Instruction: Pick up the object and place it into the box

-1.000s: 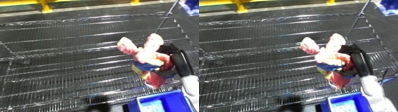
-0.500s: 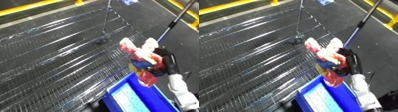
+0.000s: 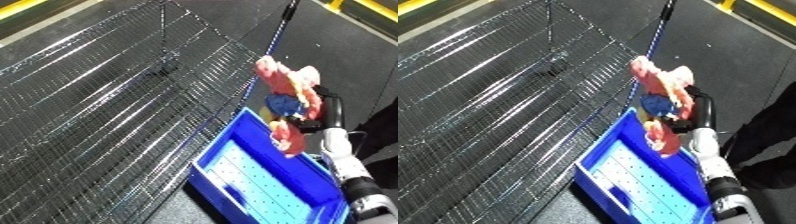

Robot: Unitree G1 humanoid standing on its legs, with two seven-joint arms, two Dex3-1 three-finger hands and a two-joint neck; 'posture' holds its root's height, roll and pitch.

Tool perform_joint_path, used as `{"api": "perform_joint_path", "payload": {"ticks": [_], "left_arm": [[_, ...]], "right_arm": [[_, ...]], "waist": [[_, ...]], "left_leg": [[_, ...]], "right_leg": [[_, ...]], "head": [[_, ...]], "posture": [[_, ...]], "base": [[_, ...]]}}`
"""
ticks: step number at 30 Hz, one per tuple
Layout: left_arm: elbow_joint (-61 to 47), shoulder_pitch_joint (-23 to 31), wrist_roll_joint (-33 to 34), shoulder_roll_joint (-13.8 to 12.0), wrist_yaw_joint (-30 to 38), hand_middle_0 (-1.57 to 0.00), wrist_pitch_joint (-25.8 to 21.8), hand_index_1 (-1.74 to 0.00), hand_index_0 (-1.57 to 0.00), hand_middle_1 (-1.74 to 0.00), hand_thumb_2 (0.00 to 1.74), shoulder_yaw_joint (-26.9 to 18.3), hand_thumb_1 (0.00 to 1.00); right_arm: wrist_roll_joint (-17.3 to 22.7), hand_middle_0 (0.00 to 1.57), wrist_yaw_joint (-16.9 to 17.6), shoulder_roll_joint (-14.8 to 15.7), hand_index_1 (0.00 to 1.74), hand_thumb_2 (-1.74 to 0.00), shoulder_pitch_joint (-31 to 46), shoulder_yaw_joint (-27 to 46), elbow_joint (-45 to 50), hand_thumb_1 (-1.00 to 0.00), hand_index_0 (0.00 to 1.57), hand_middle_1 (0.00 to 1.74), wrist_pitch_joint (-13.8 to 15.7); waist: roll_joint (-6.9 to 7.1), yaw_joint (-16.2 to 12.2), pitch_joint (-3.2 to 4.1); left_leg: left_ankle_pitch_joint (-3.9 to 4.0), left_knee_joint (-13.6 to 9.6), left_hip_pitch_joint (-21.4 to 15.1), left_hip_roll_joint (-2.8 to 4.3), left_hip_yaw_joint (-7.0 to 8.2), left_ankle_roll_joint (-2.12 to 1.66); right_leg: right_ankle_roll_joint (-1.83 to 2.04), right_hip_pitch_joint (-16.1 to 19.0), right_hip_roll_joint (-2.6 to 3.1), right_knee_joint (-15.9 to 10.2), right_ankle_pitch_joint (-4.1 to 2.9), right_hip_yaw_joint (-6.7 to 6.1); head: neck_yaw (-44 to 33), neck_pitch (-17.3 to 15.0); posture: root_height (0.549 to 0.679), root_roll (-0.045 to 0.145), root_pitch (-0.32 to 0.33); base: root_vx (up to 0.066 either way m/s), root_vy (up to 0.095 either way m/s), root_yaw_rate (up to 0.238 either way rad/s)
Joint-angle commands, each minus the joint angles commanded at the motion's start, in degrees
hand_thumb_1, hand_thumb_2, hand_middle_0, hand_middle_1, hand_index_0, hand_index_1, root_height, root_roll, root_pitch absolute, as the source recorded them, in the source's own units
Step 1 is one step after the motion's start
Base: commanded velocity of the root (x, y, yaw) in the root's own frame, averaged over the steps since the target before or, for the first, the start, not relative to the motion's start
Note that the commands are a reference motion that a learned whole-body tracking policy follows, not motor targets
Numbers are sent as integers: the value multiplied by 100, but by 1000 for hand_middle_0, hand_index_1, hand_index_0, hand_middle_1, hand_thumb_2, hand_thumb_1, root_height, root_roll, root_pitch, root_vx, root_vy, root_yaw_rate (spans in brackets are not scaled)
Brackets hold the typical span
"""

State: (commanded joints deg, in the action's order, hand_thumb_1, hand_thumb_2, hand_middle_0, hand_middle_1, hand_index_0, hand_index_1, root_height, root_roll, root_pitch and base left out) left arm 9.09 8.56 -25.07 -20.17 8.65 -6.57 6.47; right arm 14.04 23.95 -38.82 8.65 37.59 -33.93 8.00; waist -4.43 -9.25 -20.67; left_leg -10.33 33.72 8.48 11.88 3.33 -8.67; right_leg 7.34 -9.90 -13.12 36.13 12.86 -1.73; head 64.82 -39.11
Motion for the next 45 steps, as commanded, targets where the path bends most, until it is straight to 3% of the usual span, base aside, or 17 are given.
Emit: {"api": "perform_joint_path", "payload": {"ticks": [7,15,24,35,37,38,45], "left_arm": [[-4,40,46,-35,1,-1570,-16,-1740,-1570,-1740,1740,-65,1000],[-59,104,93,-29,-9,-1570,-3,-1740,-1570,-1740,1740,-141,1000],[-72,232,62,61,13,-1570,14,-1740,-1570,-1740,1740,-312,1000],[-70,270,161,137,19,-1570,117,-1740,-1570,-1740,1740,-443,1000],[-81,282,161,143,18,-1570,127,-1740,-1570,-1740,1740,-454,1000],[-121,302,171,151,16,-1570,150,-1740,-1570,-1740,1740,-460,1000],[-219,284,215,139,50,-1570,199,-1740,-1570,-1740,1740,-474,1000]], "right_arm": [[6,0,-3,85,0,0,-17,-28,-49,0,0,0,48],[-87,0,-16,264,0,0,-72,-185,102,0,0,0,58],[-118,0,-180,527,0,0,-155,-554,716,0,0,0,56],[-333,0,-682,1114,0,0,-293,-1380,2194,0,0,0,90],[-347,0,-719,1150,0,0,-319,-1454,2287,0,0,0,86],[-375,0,-796,1219,0,0,-407,-1629,2461,0,0,0,73],[-498,0,-956,1340,0,0,-676,-2156,2786,0,0,0,6]], "waist": [[-21,42,9],[7,114,48],[56,250,46],[199,402,11],[206,423,7],[213,492,-10],[247,677,-61]], "left_leg": [[37,-46,22,-9,-5,2],[68,-116,6,-23,-10,10],[91,-177,-34,-31,-22,6],[157,-211,-18,-34,-67,-6],[161,-210,-13,-34,-73,-6],[177,-207,9,-40,-97,-8],[214,-192,79,-73,-170,-6]], "right_leg": [[7,-21,1,5,4,16],[19,7,20,-38,15,52],[22,50,33,-40,34,95],[15,68,60,-13,63,103],[15,68,61,-13,64,106],[15,64,59,-2,73,116],[12,38,34,74,109,149]], "head": [[-30,34],[-191,18],[-981,-160],[-2653,-149],[-2689,-144],[-3163,-47],[-4090,18]], "posture": [[646,54,-184],[647,54,-181],[648,53,-180],[647,48,-181],[647,48,-181],[646,47,-182],[645,44,-183]], "base": [[-14,-7,31],[2,-2,9],[7,1,32],[2,5,48],[1,2,44],[-1,5,81],[-5,12,91]]}}
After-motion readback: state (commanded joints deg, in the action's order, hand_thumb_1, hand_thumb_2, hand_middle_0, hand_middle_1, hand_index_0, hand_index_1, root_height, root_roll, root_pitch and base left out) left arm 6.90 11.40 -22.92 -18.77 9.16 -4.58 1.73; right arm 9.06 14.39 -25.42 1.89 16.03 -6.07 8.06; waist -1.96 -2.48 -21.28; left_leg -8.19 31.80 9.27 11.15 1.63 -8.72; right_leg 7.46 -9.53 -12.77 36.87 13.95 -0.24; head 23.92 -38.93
